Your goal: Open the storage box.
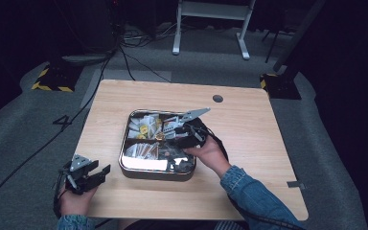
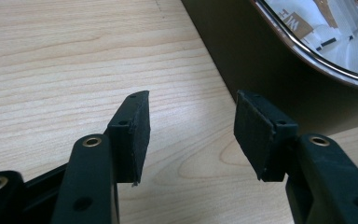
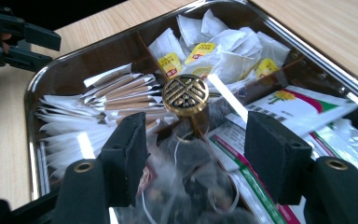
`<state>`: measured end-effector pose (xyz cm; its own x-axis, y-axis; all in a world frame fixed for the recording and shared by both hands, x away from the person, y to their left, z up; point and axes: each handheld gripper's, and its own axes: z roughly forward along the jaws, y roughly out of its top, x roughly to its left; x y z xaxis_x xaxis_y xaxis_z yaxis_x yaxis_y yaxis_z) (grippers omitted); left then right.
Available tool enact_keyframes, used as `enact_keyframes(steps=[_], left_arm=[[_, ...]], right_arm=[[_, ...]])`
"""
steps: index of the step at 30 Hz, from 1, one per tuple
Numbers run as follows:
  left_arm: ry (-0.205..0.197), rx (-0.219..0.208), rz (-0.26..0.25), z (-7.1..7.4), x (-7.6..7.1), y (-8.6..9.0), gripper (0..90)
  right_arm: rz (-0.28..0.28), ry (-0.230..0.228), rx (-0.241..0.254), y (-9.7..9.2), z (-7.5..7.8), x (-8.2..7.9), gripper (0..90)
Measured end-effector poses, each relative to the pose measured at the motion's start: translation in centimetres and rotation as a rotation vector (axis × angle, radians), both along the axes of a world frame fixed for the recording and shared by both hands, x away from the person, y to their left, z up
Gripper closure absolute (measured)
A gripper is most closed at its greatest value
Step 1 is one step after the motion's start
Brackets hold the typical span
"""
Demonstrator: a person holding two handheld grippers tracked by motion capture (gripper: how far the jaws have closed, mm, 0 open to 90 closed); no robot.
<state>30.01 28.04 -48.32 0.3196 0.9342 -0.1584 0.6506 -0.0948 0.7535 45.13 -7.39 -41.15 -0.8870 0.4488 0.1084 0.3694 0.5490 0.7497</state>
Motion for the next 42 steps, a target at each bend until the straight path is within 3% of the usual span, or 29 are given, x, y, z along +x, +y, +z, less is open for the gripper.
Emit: enact_keyframes(steps=[9,13,16,22,23,31,42], left_arm=[[0.032,0.006,-0.023,-0.4,0.9,-0.1,48.0],[0.047,0.041,-0.032,-0.8,1.4,-0.4,46.9],[0.055,0.044,-0.034,-1.0,1.5,-0.4,46.5],[0.069,0.050,-0.045,-1.1,1.7,-0.6,45.9],[0.070,0.050,-0.047,-1.1,1.7,-0.6,45.9],[0.073,0.051,-0.051,-1.1,1.5,-0.6,45.8],[0.089,0.051,-0.049,-1.4,1.7,-0.5,45.5]], right_arm=[[0.016,0.005,-0.051,2.7,-1.0,0.9,41.9],[0.013,0.010,-0.072,3.7,-1.5,1.2,43.6],[0.013,0.016,-0.084,4.0,-1.8,1.4,44.8],[0.020,-0.005,-0.077,4.6,-2.4,1.8,50.7],[0.049,-0.012,-0.062,4.6,-2.5,1.7,58.0],[0.042,-0.045,-0.039,4.4,-2.9,1.3,58.6],[0.029,-0.035,-0.047,4.6,-2.8,1.3,58.6]])
